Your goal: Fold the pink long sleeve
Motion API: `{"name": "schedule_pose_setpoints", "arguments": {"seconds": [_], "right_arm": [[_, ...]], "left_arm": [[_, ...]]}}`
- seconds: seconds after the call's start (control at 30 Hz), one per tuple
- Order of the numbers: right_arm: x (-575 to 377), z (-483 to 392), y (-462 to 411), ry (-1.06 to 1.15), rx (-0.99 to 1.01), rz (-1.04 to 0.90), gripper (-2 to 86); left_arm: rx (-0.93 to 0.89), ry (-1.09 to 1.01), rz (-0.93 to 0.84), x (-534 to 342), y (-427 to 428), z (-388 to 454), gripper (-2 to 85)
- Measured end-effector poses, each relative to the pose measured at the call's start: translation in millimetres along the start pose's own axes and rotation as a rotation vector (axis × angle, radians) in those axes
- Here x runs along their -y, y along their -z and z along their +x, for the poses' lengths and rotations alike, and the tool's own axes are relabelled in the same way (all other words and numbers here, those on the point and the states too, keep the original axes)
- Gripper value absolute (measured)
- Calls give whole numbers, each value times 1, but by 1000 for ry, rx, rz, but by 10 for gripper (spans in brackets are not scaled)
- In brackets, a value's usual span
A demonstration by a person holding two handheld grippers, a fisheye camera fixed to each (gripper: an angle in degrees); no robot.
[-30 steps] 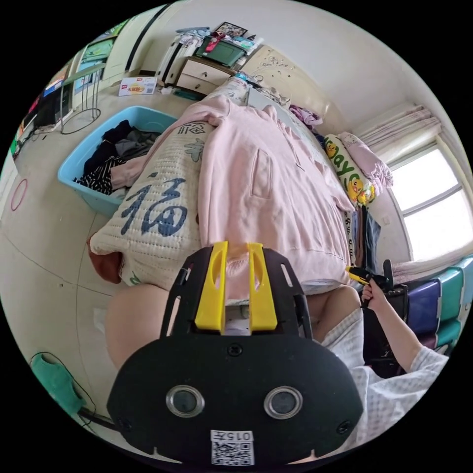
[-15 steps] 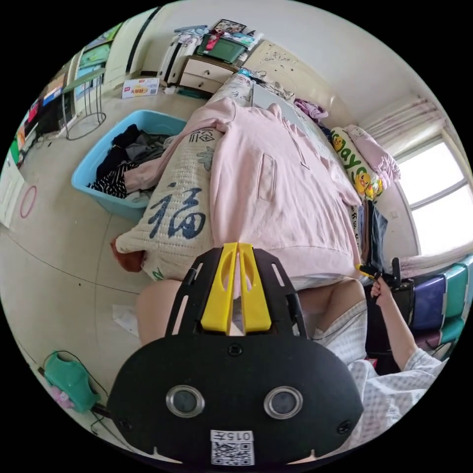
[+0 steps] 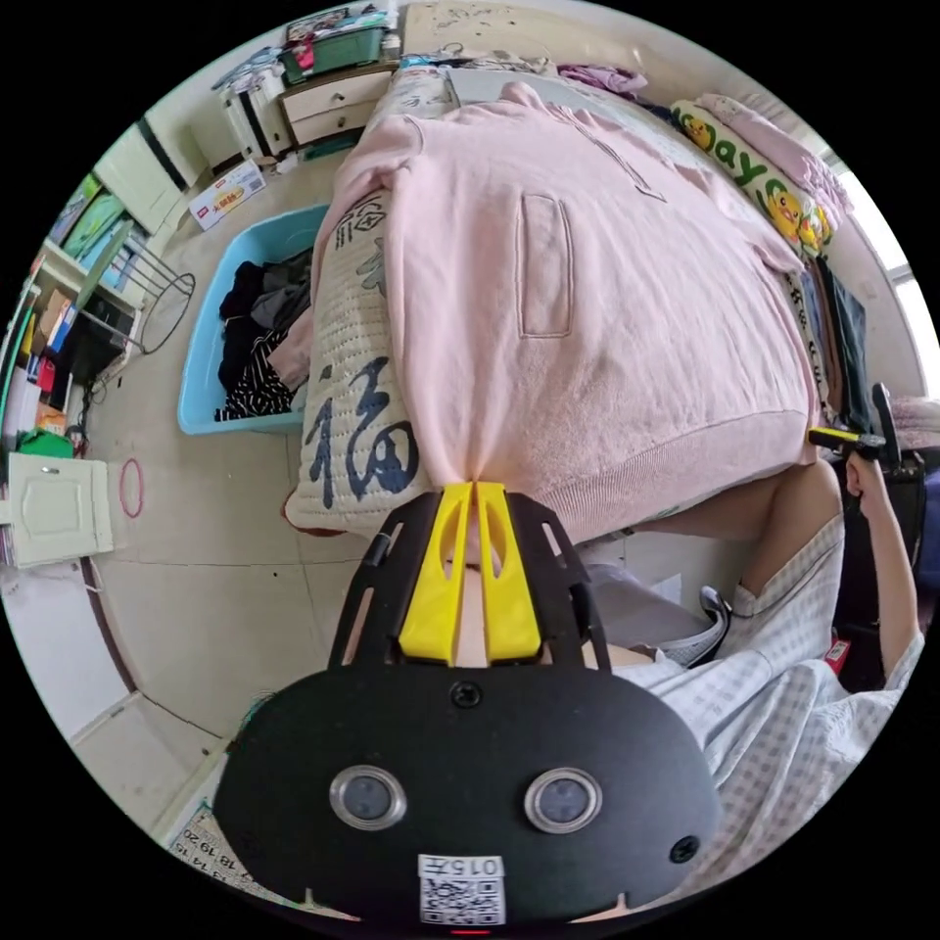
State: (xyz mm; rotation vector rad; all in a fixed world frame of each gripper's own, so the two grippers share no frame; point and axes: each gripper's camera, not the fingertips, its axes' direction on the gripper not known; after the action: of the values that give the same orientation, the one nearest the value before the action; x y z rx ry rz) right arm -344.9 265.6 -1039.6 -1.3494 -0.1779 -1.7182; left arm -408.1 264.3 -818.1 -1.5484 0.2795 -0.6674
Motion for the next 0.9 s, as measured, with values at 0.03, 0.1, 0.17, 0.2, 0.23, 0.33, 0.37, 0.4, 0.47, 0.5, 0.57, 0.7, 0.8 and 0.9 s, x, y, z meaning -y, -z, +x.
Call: {"name": "schedule_pose_setpoints", "arguments": {"seconds": [0.03,0.1,0.17,0.2,0.23,0.33,0.37,0.4,0.47,0.5,0.57,0.7,0.8,0.9], "right_arm": [[2,-7,5,14,-32,3,30],[2,-12,13,26,-60,10,30],[-1,-12,21,28,-61,21,30],[-2,-11,23,25,-56,26,30],[-5,-8,26,16,-45,35,30],[-13,-3,29,-16,-30,51,31],[-16,-3,28,-15,-41,55,31],[-18,-4,28,-13,-49,56,32],[-26,-5,24,-10,-79,60,32],[-28,-4,22,-11,-83,62,32],[-39,4,15,-31,-69,75,33],[-60,32,-1,-86,30,101,37],[-80,66,-22,-149,168,125,41],[-102,95,-50,-198,283,153,45]], "left_arm": [[8,-1,3,1,0,3,0],[16,-3,24,1,1,13,1],[12,-4,30,2,1,19,2],[24,-12,26,3,1,24,2],[35,-19,25,4,2,28,2],[107,-51,30,5,2,49,2],[129,-63,31,5,2,56,2],[143,-70,31,5,2,61,1],[144,-70,32,5,3,65,2],[134,-58,35,4,4,65,3],[92,-36,43,1,7,62,3],[-68,47,35,-12,21,47,2],[-64,105,41,-29,41,44,0],[-155,92,153,-46,82,51,-2]]}}
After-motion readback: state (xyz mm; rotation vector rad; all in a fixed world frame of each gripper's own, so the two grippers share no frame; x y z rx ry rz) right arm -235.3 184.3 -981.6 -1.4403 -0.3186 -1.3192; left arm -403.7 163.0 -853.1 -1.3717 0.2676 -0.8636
